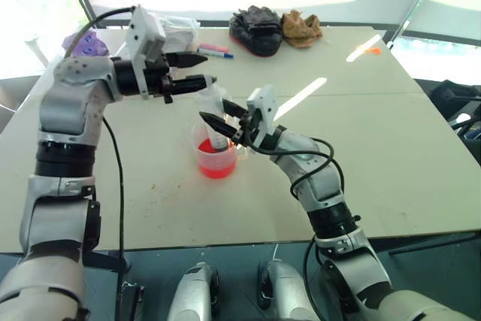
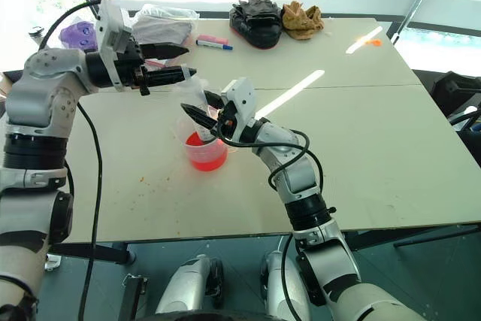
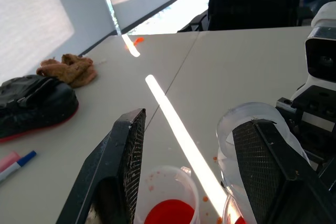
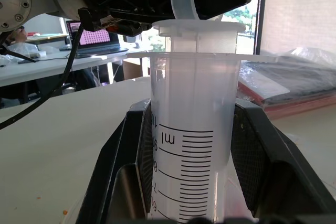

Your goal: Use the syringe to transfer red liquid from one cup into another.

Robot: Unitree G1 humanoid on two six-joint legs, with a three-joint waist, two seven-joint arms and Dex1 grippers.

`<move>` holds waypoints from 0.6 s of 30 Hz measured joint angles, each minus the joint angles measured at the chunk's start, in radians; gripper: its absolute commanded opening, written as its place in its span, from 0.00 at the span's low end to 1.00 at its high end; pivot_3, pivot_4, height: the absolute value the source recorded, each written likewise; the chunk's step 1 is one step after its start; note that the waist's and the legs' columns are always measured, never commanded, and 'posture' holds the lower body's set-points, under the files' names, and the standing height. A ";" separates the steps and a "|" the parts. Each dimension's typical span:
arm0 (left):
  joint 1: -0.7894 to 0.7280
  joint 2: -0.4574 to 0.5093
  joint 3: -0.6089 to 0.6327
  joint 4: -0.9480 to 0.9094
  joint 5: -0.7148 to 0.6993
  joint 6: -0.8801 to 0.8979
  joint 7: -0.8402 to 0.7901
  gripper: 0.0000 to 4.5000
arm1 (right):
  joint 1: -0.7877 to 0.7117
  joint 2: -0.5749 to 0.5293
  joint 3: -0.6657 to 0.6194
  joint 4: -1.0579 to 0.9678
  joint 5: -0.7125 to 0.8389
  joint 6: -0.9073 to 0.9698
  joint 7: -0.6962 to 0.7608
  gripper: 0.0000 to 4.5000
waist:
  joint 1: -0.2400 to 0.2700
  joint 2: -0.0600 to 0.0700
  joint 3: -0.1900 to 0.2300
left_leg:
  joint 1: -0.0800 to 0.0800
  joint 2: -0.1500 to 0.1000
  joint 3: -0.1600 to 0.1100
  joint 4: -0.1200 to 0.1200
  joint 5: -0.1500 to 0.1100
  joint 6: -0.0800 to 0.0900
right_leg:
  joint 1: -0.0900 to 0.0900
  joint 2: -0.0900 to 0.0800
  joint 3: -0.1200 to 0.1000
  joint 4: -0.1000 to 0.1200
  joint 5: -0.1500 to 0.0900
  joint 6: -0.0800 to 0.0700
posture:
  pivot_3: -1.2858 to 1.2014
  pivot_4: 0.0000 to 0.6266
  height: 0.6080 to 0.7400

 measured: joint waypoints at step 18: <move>-0.069 -0.002 0.004 0.060 -0.007 -0.011 -0.008 0.57 | 0.002 0.000 -0.002 0.000 0.001 -0.012 -0.010 0.34 | -0.001 0.000 0.000 | 0.002 0.000 0.000 0.000 0.000 0.000 | 0.000 0.000 0.001 0.003 0.000 0.000 | 0.52 0.24 1.00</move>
